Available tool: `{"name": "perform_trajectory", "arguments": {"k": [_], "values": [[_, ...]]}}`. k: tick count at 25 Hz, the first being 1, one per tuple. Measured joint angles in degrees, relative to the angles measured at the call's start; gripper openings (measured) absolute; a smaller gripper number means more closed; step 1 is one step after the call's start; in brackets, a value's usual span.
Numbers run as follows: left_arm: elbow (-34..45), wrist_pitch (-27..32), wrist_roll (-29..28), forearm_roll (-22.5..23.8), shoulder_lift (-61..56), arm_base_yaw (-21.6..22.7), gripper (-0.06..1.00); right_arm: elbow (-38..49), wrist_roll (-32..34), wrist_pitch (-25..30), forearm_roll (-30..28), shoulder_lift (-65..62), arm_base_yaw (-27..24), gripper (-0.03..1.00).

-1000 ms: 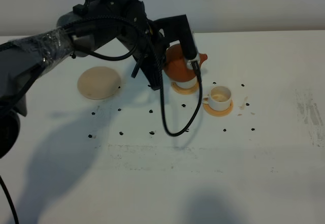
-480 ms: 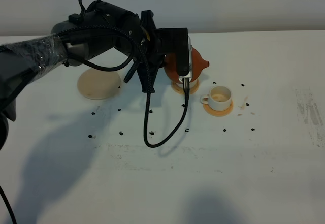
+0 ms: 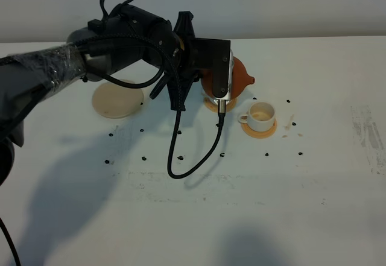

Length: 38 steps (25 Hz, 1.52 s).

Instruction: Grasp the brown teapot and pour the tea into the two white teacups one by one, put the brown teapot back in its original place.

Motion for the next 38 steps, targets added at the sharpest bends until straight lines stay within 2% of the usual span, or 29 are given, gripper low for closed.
{"name": "perform_trajectory", "arguments": {"k": [22, 38], "values": [[0.1, -2.9, 0.1, 9.1, 2.3, -2.9, 0.08, 0.0, 0.0, 0.0, 0.2, 0.0, 0.0, 0.42], [0.1, -4.4, 0.1, 14.9, 2.3, -3.3, 0.08, 0.0, 0.0, 0.0, 0.2, 0.0, 0.0, 0.42]]}}
